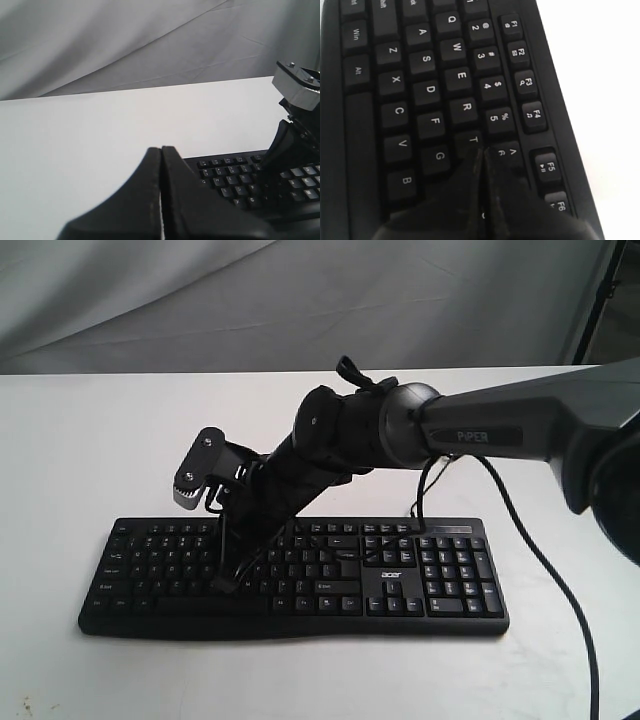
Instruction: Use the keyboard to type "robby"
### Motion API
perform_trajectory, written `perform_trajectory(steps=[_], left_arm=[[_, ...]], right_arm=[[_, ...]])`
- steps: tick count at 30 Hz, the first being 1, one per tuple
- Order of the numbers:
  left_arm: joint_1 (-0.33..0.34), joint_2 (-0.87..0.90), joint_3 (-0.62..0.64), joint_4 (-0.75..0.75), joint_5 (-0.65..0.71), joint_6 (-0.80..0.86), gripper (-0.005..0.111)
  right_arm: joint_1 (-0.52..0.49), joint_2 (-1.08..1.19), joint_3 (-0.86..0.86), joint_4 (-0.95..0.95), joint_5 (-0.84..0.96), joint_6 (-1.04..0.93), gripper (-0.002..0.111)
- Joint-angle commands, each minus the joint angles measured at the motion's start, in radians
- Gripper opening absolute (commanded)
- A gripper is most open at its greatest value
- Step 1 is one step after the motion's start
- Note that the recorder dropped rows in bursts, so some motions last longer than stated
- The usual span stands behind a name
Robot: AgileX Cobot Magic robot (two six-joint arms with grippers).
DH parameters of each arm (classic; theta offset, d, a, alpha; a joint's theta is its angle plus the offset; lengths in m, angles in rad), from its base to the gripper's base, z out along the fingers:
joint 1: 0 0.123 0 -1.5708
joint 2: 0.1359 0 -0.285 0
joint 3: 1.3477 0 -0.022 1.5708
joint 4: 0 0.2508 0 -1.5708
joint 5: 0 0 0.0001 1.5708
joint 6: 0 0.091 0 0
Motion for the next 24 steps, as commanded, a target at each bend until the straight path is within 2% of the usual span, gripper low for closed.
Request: perform_trajectory(steps=[1,24], left_arm=[[-0.006,-0.003,0.004,0.005,-0.005,-0.003,0.0],[-0.006,-0.003,0.004,0.005,-0.005,-0.003,0.0]], right_arm=[[0.012,-0.002,-0.005,0.004,0.004,-0.007,0.0],[0.012,-0.002,-0.005,-0.003,-0.025,-0.007,0.0]])
